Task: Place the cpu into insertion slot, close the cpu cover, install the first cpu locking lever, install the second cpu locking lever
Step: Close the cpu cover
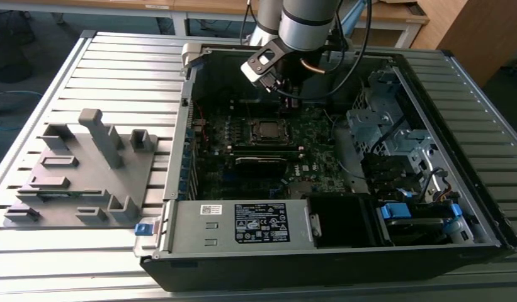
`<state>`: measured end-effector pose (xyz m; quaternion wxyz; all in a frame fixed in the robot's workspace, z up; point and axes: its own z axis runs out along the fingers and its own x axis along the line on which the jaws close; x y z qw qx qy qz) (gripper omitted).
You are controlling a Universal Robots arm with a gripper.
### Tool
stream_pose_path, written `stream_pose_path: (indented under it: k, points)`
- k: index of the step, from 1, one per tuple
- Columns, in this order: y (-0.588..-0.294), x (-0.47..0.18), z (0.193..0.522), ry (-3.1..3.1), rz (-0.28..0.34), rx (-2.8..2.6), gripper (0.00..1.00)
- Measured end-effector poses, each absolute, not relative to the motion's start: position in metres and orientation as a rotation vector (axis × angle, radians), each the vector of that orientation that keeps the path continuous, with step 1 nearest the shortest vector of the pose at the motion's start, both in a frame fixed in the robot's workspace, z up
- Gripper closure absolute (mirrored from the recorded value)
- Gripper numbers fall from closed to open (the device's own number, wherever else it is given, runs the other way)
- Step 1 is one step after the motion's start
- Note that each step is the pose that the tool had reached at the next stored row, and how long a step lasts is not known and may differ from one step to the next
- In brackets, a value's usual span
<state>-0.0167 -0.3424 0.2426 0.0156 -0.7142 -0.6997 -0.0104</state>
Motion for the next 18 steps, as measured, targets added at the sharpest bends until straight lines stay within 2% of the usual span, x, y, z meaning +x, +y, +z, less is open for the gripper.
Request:
stream_pose_path:
  k: [18]
  points:
    - [-0.3424,-0.0183,0.2423,-2.177,-0.032,-2.221,0.90]
